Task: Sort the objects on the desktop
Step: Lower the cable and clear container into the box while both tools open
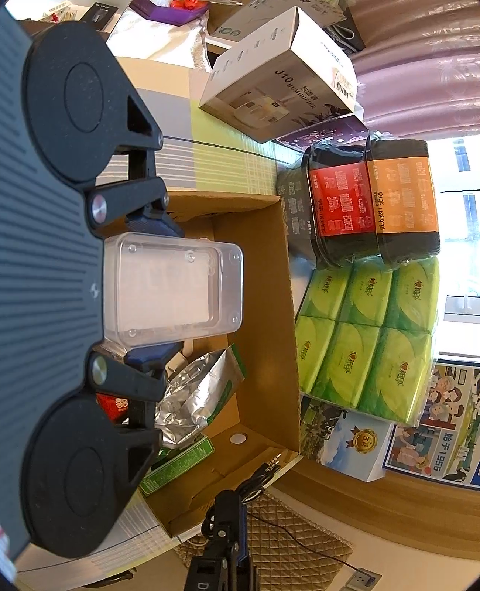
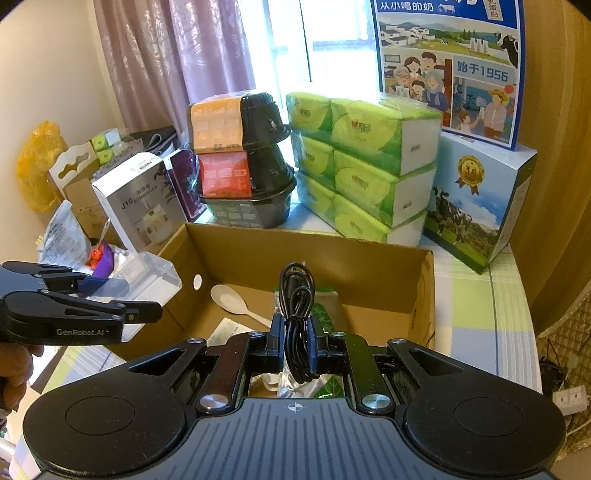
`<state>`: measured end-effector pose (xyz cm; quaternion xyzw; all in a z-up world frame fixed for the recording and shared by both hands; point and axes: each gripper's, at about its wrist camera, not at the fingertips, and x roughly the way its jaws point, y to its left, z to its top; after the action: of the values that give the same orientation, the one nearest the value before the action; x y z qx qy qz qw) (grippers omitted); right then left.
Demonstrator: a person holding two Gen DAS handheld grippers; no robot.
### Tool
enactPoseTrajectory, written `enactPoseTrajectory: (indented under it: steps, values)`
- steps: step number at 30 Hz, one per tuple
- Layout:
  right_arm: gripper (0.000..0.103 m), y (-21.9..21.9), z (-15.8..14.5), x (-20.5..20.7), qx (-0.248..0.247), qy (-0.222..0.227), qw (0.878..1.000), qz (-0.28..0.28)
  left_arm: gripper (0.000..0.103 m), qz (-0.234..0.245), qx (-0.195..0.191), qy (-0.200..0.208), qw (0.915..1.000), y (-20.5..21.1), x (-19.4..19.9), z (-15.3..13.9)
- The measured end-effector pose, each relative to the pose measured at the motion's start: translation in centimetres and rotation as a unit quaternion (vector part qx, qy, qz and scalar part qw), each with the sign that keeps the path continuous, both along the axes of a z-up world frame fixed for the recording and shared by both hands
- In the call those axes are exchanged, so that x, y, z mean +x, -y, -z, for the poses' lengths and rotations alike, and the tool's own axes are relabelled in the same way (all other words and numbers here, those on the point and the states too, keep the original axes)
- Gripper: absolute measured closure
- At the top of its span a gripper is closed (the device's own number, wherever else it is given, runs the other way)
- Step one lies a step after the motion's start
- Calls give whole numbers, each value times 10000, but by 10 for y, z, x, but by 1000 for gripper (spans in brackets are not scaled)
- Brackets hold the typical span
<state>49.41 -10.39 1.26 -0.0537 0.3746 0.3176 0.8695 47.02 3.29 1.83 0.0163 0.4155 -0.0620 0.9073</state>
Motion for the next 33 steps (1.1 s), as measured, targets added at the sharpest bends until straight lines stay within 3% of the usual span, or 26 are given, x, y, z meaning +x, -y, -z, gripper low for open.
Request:
enactPoseTrajectory:
  steps: [22, 24, 25, 33]
  values:
    - [94, -3, 5, 8, -34, -51, 10000, 2, 51, 18, 25, -46, 10000, 3, 17, 6]
    - [94, -3, 5, 10, -35, -57, 10000, 10, 44, -28, 21, -80, 10000, 3, 19, 8]
    - [94, -3, 5, 11, -34, -61, 10000, 16, 28, -59, 31, -60, 10000, 3, 20, 9]
    - [94, -5, 9, 11, -17, -119, 9999, 18, 26, -57, 71, 81, 9999, -1, 14, 7]
